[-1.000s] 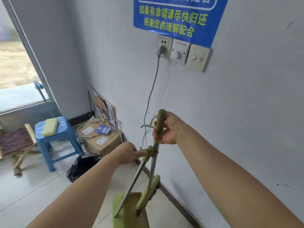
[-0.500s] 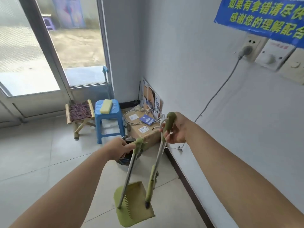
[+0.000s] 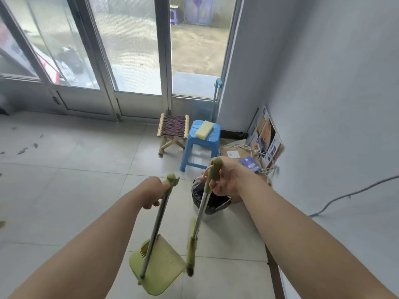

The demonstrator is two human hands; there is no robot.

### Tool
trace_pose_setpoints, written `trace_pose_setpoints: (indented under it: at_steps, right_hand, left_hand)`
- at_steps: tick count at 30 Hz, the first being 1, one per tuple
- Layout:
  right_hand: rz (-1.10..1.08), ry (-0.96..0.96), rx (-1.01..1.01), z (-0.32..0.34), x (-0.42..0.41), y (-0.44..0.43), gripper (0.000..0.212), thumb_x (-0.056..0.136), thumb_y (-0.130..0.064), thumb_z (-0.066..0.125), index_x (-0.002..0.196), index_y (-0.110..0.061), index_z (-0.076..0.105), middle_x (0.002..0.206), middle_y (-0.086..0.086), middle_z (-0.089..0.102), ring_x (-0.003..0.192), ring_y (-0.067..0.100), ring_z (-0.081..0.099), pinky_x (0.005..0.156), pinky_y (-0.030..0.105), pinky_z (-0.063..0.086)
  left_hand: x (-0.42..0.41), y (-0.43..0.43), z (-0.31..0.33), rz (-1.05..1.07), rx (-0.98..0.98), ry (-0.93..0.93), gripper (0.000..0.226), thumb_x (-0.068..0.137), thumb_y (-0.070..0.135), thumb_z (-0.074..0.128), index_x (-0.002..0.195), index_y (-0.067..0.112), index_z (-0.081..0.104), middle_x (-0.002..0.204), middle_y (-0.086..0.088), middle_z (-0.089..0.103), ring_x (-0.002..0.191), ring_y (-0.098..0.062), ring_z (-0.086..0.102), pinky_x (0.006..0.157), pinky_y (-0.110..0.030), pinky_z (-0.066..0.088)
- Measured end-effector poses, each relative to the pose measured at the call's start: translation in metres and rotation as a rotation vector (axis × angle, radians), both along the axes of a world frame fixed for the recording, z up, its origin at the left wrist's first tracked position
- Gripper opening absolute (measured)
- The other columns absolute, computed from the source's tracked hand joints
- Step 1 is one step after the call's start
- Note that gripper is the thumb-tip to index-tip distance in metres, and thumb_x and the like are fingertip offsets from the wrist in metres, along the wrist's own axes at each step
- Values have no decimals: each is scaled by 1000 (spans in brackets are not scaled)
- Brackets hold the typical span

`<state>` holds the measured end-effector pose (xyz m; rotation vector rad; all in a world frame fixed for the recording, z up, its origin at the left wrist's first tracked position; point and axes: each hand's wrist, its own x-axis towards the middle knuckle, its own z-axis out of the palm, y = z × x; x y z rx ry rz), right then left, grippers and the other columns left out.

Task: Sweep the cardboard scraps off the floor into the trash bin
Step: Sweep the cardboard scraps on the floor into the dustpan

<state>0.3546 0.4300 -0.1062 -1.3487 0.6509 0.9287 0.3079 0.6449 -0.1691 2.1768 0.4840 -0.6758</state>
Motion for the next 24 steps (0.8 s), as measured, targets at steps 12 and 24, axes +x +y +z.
trace_pose_setpoints:
  at_steps: [12,24]
  right_hand:
    - [342,-78,-8,-31,65,84,11,77,-10,56,73,-4,64,87,9,60,61,21,53,45,26,49]
    - [357,39,12,-53,125,202,23,74,-10,65,90,-1,52,79,13,48,55,20,44,48,25,44]
  left_hand:
    - [-17,61,-12,588,156,-150,58,98,54,30,87,3,55,70,-10,52,57,-24,43,51,-26,34]
    - [3,141,-28,879,258,-260,60,96,53,32,92,1,62,73,-7,60,63,-27,51,59,-31,38]
